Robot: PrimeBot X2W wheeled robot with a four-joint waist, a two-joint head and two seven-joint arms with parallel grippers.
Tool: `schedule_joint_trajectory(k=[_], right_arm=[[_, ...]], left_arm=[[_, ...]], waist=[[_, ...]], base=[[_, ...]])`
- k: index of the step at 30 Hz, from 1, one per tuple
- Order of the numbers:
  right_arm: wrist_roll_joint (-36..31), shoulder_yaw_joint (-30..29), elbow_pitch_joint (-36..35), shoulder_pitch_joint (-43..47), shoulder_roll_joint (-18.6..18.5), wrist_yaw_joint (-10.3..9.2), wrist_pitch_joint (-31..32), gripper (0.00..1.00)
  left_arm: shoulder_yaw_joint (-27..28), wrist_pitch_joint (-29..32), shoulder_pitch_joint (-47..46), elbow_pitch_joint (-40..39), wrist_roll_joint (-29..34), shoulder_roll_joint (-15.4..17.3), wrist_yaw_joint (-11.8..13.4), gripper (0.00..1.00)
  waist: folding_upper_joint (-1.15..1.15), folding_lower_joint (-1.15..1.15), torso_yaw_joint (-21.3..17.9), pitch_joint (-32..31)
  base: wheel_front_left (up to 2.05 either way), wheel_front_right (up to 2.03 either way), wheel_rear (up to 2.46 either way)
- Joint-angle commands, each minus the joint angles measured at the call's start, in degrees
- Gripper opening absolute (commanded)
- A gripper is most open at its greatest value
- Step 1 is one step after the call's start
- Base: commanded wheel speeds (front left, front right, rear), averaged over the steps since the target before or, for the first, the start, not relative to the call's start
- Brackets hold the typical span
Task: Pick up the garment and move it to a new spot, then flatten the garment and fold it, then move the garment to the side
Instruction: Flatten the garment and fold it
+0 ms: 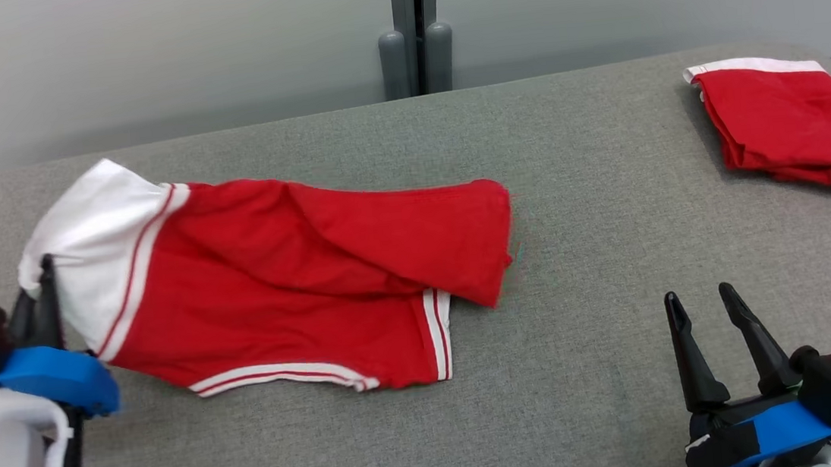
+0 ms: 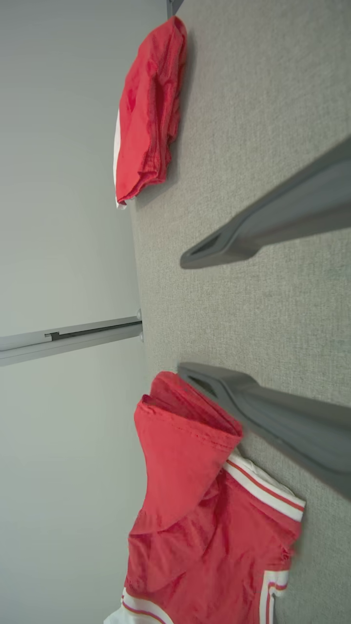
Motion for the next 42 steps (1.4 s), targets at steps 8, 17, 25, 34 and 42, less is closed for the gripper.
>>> schedule_joint_trajectory(k=[8, 17, 25, 34, 42], right_arm=[[0.31, -0.52, 0.28, 1.04, -0.24, 0.02, -0.17, 1.00], [0.49, -0.09, 0.72, 1.27, -0.09, 0.02, -0.17, 1.00], [0.33, -0.54, 0.62, 1.35, -0.06, 0.02, -0.18, 1.00], [0.45, -0.55, 1.18, 2.27, -0.03, 0.02, -0.17, 1.00], [0.60, -1.25, 1.58, 3.81, 0.01, 0.01, -0.18, 1.00]], left_arm=[[4.40, 0.77, -2.78, -3.04, -0.38, 8.39, 1.91, 0.00], [0.43, 1.18, 1.86, -7.28, 0.11, 4.12, 1.62, 0.00], [-6.19, 0.39, 9.64, -10.18, 1.55, -2.59, 0.36, 0.00], [-13.04, -0.03, 18.61, -9.70, 3.07, -6.57, -1.07, 0.00], [-11.18, -0.10, 27.14, -10.03, 2.33, -4.37, 0.87, 0.00]], waist=[[0.00, 0.00, 0.41, -0.59], [0.00, 0.00, 0.48, -0.69], [0.00, 0.00, 1.20, -0.89], [0.00, 0.00, 3.52, -1.92], [0.00, 0.00, 5.82, -3.71]], base=[[0.00, 0.00, 0.00], [0.00, 0.00, 0.00], [0.00, 0.00, 0.00], [0.00, 0.00, 0.00], [0.00, 0.00, 0.00]])
